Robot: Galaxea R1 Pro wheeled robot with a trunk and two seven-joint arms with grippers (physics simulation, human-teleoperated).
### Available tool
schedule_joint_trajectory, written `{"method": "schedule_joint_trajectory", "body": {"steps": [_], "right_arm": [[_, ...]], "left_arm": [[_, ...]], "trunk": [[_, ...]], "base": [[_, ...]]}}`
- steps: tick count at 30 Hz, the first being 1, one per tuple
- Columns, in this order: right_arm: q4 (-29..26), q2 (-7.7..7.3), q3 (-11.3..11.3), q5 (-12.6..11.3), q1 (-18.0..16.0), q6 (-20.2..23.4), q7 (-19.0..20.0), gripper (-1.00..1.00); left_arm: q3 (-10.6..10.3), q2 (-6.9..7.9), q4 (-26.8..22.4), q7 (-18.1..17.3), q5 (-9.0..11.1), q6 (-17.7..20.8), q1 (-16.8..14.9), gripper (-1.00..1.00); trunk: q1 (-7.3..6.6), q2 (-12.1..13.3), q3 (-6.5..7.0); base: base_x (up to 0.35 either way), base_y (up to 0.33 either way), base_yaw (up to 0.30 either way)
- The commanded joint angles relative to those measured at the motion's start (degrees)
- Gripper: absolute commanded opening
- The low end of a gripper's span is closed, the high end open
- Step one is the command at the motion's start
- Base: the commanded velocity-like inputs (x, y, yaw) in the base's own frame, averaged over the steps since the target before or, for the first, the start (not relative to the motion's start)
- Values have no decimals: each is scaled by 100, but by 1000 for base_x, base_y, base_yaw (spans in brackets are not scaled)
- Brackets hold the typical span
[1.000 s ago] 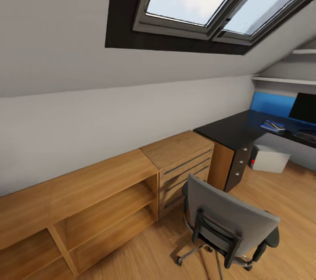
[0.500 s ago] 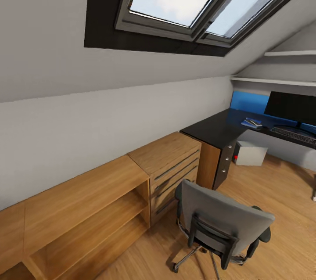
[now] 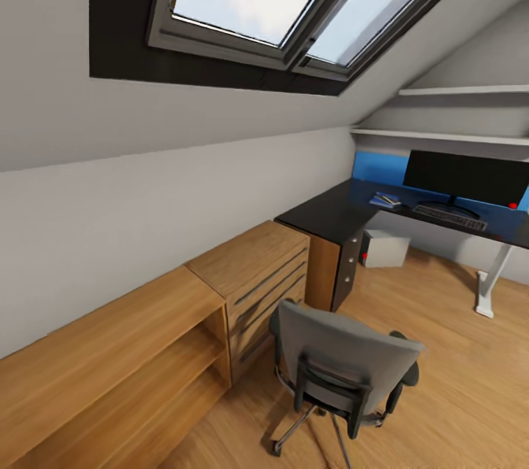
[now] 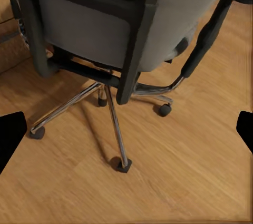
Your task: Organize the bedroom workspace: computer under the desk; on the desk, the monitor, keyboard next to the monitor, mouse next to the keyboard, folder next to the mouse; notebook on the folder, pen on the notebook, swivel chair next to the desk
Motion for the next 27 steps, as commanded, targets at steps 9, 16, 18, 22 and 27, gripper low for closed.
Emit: {"method": "schedule_joint_trajectory", "body": {"steps": [9,16,18,22,27], "right_arm": [[-2,0,49,-23,-1,-5,-30,100],[-5,0,49,-23,-3,-5,-29,100],[-5,0,49,-23,-1,-5,-29,100],[-5,0,49,-23,-2,-5,-29,100],[-5,0,49,-23,1,-5,-30,100]], "left_arm": [[-49,4,-6,50,8,-11,0,100],[-49,4,-6,50,8,-11,0,100],[-49,4,-6,50,8,-11,0,100],[-53,4,-6,50,8,-11,0,100],[-58,4,-6,50,6,-9,0,100]], "trunk": [[4,-6,-33],[4,-6,-47],[4,-6,-48],[4,-6,-48],[4,-6,-48]], "base": [[218,191,-251],[194,234,-250],[125,242,-258],[105,248,-261],[55,121,-262]]}}
